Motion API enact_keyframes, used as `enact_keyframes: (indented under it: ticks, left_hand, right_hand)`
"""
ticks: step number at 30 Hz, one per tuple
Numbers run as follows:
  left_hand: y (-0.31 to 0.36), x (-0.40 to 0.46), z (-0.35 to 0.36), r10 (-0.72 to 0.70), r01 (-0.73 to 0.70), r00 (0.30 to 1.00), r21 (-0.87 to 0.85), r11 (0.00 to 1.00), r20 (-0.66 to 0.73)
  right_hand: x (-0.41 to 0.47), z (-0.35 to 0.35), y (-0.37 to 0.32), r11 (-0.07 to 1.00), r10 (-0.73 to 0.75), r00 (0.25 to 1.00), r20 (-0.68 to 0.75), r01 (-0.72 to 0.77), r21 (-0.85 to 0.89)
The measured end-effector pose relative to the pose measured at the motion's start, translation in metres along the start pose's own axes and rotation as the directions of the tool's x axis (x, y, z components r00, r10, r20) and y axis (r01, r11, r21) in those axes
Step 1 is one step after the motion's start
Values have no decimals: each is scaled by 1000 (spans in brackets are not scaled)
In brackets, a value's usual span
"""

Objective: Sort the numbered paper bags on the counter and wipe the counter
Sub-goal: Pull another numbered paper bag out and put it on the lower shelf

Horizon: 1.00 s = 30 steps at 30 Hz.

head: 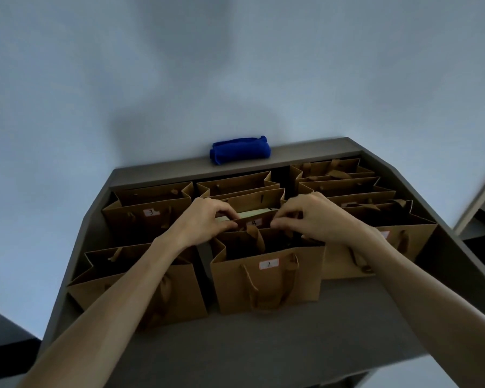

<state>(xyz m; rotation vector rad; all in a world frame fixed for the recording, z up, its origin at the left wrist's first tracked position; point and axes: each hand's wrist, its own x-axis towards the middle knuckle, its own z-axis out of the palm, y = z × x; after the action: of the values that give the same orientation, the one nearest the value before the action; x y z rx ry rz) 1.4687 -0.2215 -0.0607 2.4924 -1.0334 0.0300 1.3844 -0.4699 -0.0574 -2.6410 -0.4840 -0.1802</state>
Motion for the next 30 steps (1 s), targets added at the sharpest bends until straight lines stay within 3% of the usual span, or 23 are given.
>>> enact_keyframes:
  ticks: [4, 8, 17, 21, 25, 30]
  left_hand:
    - [0, -7, 0, -19, 18, 1000, 17, 1000, 17]
    - [3, -13, -2, -41, 41, 996, 4, 999, 85]
    - [15, -17, -12, -17, 24, 974, -28, 999, 227]
    - [12, -9, -15, -17, 18, 986, -4, 1000, 167]
    - [-1, 0, -12, -49, 47, 999, 172, 984, 8]
    - [-11, 7, -12, -126, 113, 988, 132, 985, 92]
  right_hand:
    - [19, -8, -2, 999, 2, 996, -86, -6, -45]
    - [28, -7, 2, 976, 10, 997, 81, 8, -219]
    - [16, -7, 7, 983, -4, 973, 231, 47, -179]
    - [27, -7, 13, 988, -8, 981, 195, 38, -152]
    - [44, -7, 21, 981, -24, 995, 99, 43, -190]
    - [69, -5, 26, 983, 37, 981, 190, -3, -181]
